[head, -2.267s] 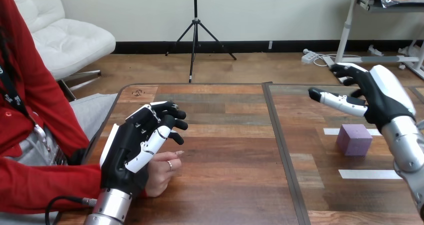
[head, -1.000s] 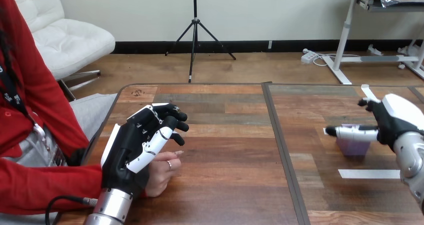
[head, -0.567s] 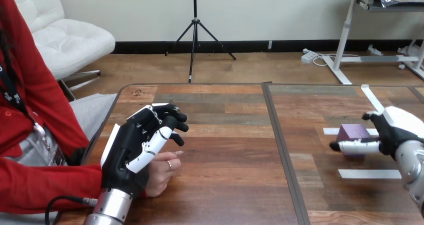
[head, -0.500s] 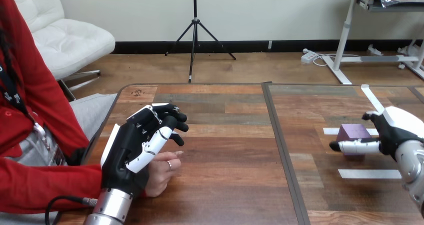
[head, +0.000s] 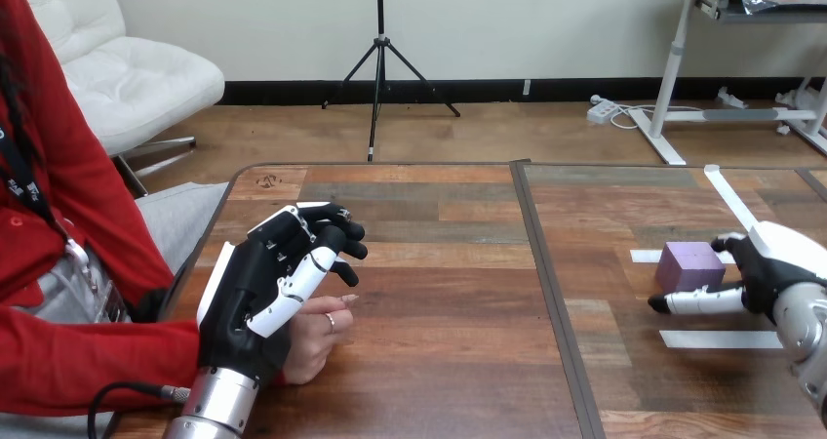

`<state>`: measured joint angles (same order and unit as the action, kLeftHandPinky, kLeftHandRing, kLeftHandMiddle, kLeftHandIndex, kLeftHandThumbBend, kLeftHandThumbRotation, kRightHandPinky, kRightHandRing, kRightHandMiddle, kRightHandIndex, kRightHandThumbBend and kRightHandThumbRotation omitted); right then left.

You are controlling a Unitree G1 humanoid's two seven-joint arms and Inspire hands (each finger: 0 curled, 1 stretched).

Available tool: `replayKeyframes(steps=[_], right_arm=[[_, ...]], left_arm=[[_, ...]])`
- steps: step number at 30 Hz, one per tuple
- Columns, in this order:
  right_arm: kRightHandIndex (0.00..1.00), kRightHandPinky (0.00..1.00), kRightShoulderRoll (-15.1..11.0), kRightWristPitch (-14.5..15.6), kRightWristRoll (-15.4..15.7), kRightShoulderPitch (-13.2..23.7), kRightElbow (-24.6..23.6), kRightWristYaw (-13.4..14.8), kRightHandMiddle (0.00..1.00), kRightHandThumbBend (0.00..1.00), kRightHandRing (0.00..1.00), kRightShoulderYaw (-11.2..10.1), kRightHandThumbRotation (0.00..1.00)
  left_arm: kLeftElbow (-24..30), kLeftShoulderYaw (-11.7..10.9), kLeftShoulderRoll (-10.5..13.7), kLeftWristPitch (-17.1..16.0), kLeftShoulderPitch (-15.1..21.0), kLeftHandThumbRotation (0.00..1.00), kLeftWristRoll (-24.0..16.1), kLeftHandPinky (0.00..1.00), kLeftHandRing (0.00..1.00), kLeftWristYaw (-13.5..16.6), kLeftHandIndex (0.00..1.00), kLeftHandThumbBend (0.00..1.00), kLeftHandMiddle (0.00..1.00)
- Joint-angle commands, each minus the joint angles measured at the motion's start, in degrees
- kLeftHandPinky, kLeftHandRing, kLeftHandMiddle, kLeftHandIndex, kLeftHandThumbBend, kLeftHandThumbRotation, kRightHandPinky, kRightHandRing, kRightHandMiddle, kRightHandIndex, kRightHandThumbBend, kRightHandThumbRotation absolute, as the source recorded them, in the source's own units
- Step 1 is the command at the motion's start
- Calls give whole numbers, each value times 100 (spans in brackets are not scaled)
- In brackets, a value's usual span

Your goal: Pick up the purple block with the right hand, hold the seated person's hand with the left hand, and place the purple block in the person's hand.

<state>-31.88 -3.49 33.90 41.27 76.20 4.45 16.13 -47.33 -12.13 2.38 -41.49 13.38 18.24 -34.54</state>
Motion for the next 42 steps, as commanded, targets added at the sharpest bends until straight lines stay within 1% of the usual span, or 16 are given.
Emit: replayKeyframes(steps=[1, 9, 15, 18, 21, 22, 30, 36, 42], right_arm=[[89, 83, 30, 5, -6, 472, -17, -5, 95, 100, 93, 72, 51], [88, 78, 81, -4, -29, 452, -8, 6, 94, 100, 91, 113, 48], [86, 75, 111, -82, -96, 421, -25, 37, 93, 100, 90, 86, 45], [86, 74, 128, -104, -126, 409, -26, 41, 93, 100, 90, 69, 44], [87, 74, 147, -139, -209, 395, -27, 22, 93, 100, 90, 0, 42], [87, 74, 153, -157, -221, 390, -29, 30, 93, 100, 90, -7, 40], [88, 73, 181, -199, -305, 391, -42, 65, 93, 100, 89, 6, 36], [90, 72, 198, -204, -328, 405, -42, 89, 95, 100, 89, 27, 35], [92, 70, 229, -209, -386, 420, -51, 117, 97, 100, 89, -19, 34]], left_arm=[[147, 11, 41, -93, 185, 33, -26, 37, 54, 39, 55, 45, 56], [155, 0, 40, -79, 182, 33, -20, 37, 54, 26, 54, 44, 56], [146, 5, 47, -119, 178, 33, -62, 38, 53, 65, 54, 43, 56], [142, 5, 49, -120, 175, 33, -82, 38, 53, 91, 54, 43, 56], [137, 6, 51, -129, 178, 33, -83, 38, 53, 86, 54, 42, 56], [138, 3, 47, -124, 177, 33, -68, 38, 53, 74, 54, 40, 55], [127, -6, 46, -132, 185, 32, -35, 37, 53, 28, 53, 36, 55], [117, -9, 57, -140, 190, 32, -55, 36, 52, 49, 53, 38, 55], [145, -18, 45, -98, 177, 31, -11, 36, 52, 24, 53, 39, 54]])
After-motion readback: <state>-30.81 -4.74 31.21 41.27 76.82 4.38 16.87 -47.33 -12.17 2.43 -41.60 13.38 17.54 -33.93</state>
